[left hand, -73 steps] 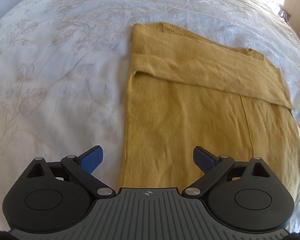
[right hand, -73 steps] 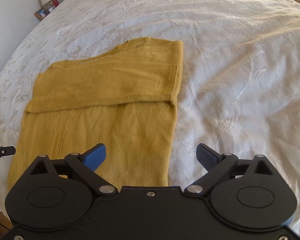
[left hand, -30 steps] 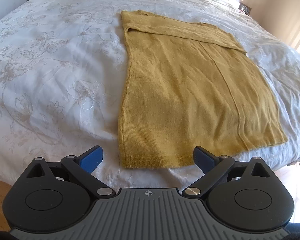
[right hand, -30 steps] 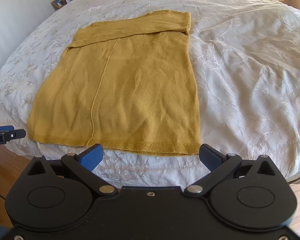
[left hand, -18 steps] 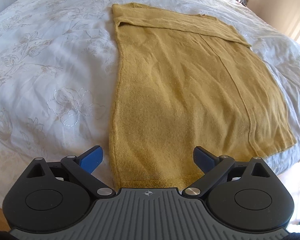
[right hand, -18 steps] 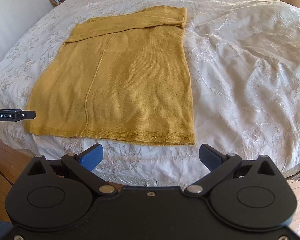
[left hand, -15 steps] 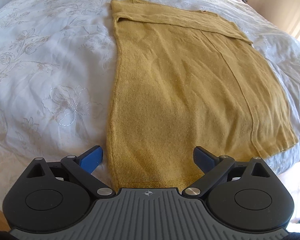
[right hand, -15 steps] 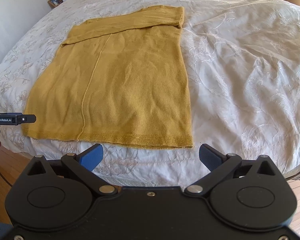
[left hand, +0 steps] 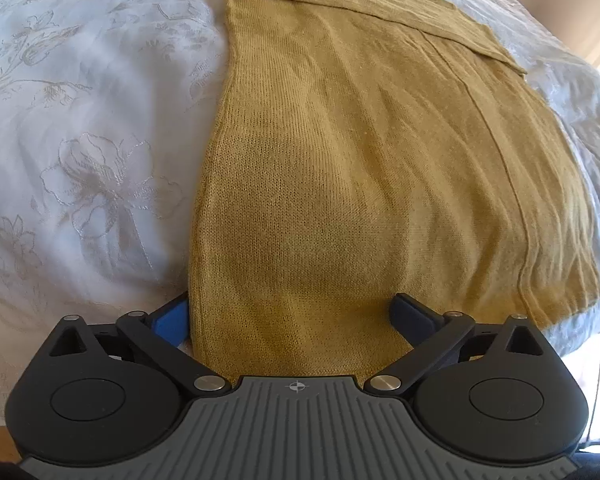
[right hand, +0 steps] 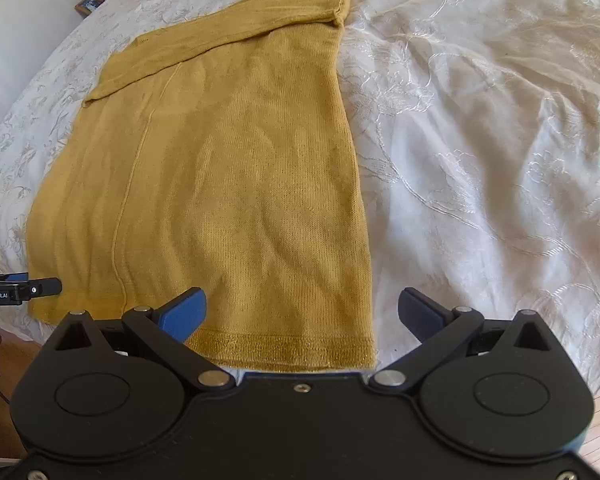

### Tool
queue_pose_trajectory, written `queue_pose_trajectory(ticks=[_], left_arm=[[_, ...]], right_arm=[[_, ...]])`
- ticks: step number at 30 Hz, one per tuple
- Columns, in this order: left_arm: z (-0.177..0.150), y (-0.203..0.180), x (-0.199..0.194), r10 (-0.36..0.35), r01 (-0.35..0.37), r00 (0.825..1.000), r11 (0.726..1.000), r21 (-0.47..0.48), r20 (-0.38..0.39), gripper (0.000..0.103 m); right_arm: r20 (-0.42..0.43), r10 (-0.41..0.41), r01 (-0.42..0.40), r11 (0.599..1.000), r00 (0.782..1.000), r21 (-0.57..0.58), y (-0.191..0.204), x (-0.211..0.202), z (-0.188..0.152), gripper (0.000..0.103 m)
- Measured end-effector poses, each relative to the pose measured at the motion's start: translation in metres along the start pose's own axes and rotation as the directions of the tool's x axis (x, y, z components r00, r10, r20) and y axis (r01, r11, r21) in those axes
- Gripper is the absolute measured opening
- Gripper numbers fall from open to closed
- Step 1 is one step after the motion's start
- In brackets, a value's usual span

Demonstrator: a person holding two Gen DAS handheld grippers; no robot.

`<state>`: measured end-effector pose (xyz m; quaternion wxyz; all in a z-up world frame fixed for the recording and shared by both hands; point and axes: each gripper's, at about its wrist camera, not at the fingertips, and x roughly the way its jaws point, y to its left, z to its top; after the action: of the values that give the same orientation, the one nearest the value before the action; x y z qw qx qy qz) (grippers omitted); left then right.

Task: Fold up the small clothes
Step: 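Move both tools down the sweater body to its hem, then close both grippers on the sweater hem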

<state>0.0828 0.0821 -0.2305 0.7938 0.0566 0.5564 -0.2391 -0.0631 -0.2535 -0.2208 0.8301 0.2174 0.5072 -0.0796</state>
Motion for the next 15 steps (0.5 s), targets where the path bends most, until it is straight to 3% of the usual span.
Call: queue_pose_trajectory(ticks=[15], left_arm=[[0.000, -0.009, 0.008, 0.054, -0.053, 0.998, 0.998, -0.041, 0.020, 0.103]], right_arm=[[-0.131, 0.090, -0.089, 0.996, 0.987, 0.015, -0.016, 0.034, 0.011, 0.103]])
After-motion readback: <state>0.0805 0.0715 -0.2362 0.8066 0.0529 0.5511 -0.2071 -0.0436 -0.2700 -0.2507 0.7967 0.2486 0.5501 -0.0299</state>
